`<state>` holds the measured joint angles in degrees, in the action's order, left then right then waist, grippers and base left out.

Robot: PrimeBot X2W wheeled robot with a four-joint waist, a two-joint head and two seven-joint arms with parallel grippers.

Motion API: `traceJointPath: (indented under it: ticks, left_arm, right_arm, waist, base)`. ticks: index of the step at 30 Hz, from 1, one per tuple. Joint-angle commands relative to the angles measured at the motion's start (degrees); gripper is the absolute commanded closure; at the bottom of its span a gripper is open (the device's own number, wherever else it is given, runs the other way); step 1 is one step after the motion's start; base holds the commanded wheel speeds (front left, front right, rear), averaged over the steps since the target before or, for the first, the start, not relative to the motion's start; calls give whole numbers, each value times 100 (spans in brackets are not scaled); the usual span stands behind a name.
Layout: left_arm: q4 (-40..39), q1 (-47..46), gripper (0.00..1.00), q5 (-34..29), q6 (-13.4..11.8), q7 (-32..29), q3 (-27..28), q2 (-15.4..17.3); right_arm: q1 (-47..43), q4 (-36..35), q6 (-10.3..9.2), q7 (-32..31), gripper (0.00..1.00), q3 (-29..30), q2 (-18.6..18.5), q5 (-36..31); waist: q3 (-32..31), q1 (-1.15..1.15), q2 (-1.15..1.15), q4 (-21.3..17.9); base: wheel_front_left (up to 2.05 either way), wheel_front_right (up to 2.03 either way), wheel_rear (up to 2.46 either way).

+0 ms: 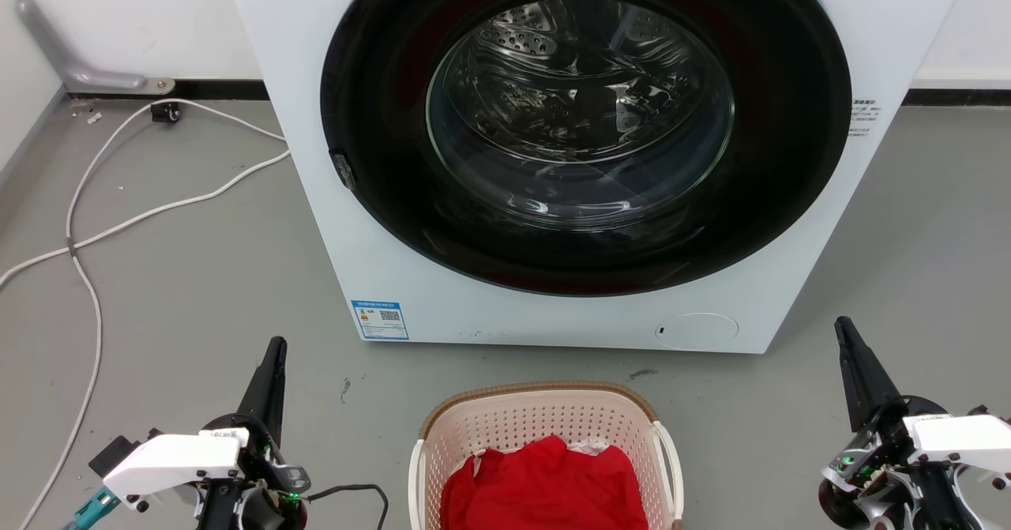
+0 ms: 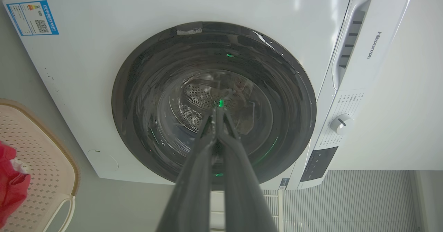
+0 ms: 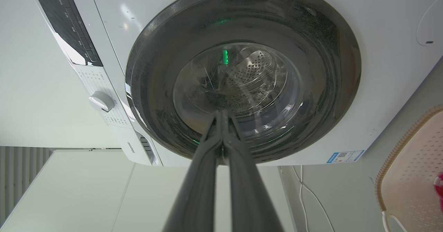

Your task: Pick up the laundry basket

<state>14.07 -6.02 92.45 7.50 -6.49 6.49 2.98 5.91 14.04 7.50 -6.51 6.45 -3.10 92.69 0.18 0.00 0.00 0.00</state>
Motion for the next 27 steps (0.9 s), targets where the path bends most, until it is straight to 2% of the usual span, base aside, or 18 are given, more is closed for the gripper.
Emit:
traceJointPath:
  ticks: [1, 19, 20, 21, 22, 27]
  left_arm:
    - [3, -47, 100, -11, 16, -29, 22, -12]
    - [3, -47, 100, -13, 16, -30, 23, -13]
    - [-1, 0, 0, 0, 0, 0, 1, 0]
    - [19, 10, 100, 0, -1, 8, -7, -2]
    - [68, 40, 0, 0, -2, 12, -16, -8]
    - [-31, 135, 0, -113, -2, 197, -44, -12]
  right_arm:
    - [66, 6, -2, -12, 100, 5, 23, -45]
    - [67, 6, -2, -17, 100, 8, 25, -39]
    - [0, 0, 0, 1, 0, 3, 3, -15]
    - [-14, 20, 0, 7, 100, -2, 3, -16]
    - [-49, 67, 0, 9, 0, -3, 7, -16]
    - [-164, 47, -1, 189, 0, -37, 12, -174]
  waist:
    - [0, 0, 0, 0]
    - [0, 0, 0, 0]
    - [0, 0, 0, 0]
    - [0, 0, 0, 0]
    - [0, 0, 0, 0]
    - [4, 0, 0, -3]
  base:
    - [0, 0, 0]
    - [0, 0, 0]
    - [0, 0, 0]
    - [0, 0, 0]
    - [0, 0, 0]
    - [0, 0, 0]
